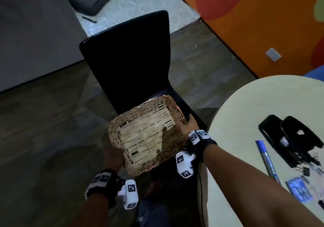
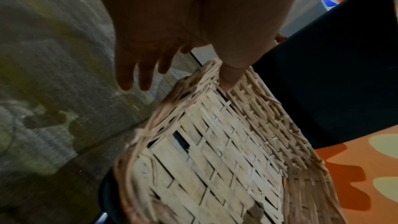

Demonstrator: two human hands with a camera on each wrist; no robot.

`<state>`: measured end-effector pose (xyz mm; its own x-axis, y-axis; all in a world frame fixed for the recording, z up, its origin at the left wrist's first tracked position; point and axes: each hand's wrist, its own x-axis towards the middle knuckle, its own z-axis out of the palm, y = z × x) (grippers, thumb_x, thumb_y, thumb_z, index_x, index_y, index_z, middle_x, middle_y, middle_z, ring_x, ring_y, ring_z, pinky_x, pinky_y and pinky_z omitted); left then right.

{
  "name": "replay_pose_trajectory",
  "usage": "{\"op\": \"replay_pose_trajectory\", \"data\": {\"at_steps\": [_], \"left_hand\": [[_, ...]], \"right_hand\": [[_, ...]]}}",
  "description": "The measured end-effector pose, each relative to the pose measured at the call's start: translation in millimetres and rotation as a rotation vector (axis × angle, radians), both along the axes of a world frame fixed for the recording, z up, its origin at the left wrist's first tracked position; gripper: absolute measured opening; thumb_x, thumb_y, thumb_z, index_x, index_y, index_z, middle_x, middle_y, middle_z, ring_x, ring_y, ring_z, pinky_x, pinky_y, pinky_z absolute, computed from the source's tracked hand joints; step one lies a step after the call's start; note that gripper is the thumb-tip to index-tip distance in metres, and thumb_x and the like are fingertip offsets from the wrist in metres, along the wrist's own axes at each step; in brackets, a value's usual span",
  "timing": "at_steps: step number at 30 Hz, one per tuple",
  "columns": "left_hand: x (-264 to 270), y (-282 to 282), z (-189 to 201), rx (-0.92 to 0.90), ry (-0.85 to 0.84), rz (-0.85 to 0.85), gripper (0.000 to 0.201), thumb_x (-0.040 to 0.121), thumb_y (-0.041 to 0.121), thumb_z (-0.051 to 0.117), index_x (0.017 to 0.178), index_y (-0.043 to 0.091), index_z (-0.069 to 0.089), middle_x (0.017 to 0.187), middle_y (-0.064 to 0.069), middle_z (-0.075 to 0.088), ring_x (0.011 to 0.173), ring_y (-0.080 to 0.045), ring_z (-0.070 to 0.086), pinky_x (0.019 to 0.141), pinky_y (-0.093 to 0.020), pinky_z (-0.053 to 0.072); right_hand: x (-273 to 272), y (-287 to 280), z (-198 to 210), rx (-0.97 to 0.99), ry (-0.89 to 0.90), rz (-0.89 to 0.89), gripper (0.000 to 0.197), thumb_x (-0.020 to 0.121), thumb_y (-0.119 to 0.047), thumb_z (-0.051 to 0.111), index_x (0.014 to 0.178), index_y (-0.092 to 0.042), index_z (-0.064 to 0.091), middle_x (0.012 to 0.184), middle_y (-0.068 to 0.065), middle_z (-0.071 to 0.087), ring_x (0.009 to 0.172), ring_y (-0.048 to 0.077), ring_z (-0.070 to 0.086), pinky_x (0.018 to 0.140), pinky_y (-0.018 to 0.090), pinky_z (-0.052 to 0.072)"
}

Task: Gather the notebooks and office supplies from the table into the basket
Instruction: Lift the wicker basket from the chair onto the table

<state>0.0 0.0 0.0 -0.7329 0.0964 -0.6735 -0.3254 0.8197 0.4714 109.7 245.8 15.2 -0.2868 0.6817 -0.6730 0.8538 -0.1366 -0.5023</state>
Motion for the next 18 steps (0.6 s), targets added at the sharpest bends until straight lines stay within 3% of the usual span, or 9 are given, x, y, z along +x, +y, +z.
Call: {"op": "replay_pose_trajectory", "data": {"at_steps": [2,3,5,7,9,11,15,16,18], "left_hand": [[4,1,3,-0.001,-0.004,-0.101,0.045,0.097,0.013,0.045,0.136,-0.010,0.041,0.141,-0.027,0.044,0.128,-0.040,0.044,0.106,-0.037,0.033],[5,-1,3,0.027,-0.016,-0.124,0.044,0.098,0.015,0.044,0.135,-0.009,0.043,0.139,-0.026,0.047,0.123,-0.039,0.048,0.099,-0.035,0.033],[5,-7,-8,0.051,-0.071,-0.105,0.036,0.098,0.022,0.045,0.111,-0.009,0.059,0.110,-0.030,0.063,0.088,-0.033,0.060,0.076,-0.037,0.040],[-1,-19,-16,0.105,-0.125,-0.039,0.023,0.085,0.016,0.053,0.076,-0.004,0.057,0.070,-0.026,0.061,0.053,-0.024,0.053,0.060,-0.039,0.042],[-11,-29,-19,0.205,-0.198,0.007,0.015,0.074,0.003,0.051,0.068,-0.010,0.055,0.057,-0.028,0.058,0.042,-0.023,0.052,0.055,-0.050,0.049],[-20,-24,15,0.207,-0.191,0.066,0.013,0.082,-0.006,0.047,0.085,-0.013,0.058,0.077,-0.037,0.063,0.054,-0.027,0.058,0.064,-0.054,0.055],[-40,-7,89,0.353,0.017,0.001,0.042,0.094,-0.009,0.040,0.134,-0.001,0.043,0.119,-0.022,0.056,0.098,-0.028,0.055,0.040,-0.012,0.051],[-43,-4,102,0.418,0.033,-0.046,0.041,0.096,-0.004,0.040,0.136,0.004,0.043,0.122,-0.018,0.056,0.103,-0.027,0.055,0.039,-0.008,0.049],[-50,5,125,0.514,0.071,-0.176,0.032,0.098,0.010,0.044,0.125,0.022,0.055,0.121,-0.009,0.058,0.097,-0.022,0.059,0.055,-0.018,0.056]], "right_hand": [[0,1,-3,-0.062,-0.022,-0.052,0.079,0.088,-0.031,0.061,0.150,-0.011,0.017,0.151,0.014,0.036,0.135,0.034,0.038,0.109,0.038,0.034],[2,1,-3,-0.086,-0.036,-0.055,0.072,0.089,-0.029,0.059,0.148,-0.009,0.022,0.147,0.015,0.040,0.132,0.034,0.042,0.106,0.037,0.036],[3,-2,-3,-0.093,-0.059,-0.032,0.060,0.090,-0.029,0.057,0.141,-0.009,0.033,0.139,0.017,0.049,0.123,0.035,0.049,0.099,0.037,0.039],[1,-7,4,-0.051,-0.051,-0.028,0.052,0.089,-0.027,0.056,0.136,-0.012,0.040,0.131,0.016,0.056,0.114,0.035,0.055,0.090,0.034,0.042],[0,-7,11,-0.021,0.020,-0.046,0.044,0.088,-0.025,0.057,0.129,-0.014,0.045,0.122,0.014,0.061,0.106,0.033,0.059,0.084,0.032,0.044],[1,-8,32,-0.005,0.138,-0.082,0.036,0.088,-0.025,0.058,0.121,-0.015,0.050,0.115,0.011,0.064,0.101,0.031,0.061,0.084,0.035,0.047],[30,-6,94,0.057,0.429,-0.169,0.021,0.090,-0.014,0.054,0.110,-0.013,0.059,0.106,0.009,0.067,0.096,0.025,0.063,0.092,0.039,0.049],[46,-5,110,0.062,0.492,-0.187,0.018,0.091,-0.012,0.052,0.107,-0.014,0.060,0.103,0.008,0.066,0.094,0.023,0.062,0.092,0.041,0.049],[86,-8,141,0.077,0.575,-0.204,0.012,0.091,-0.014,0.052,0.099,-0.019,0.060,0.098,0.004,0.063,0.090,0.019,0.059,0.091,0.044,0.050]]}}
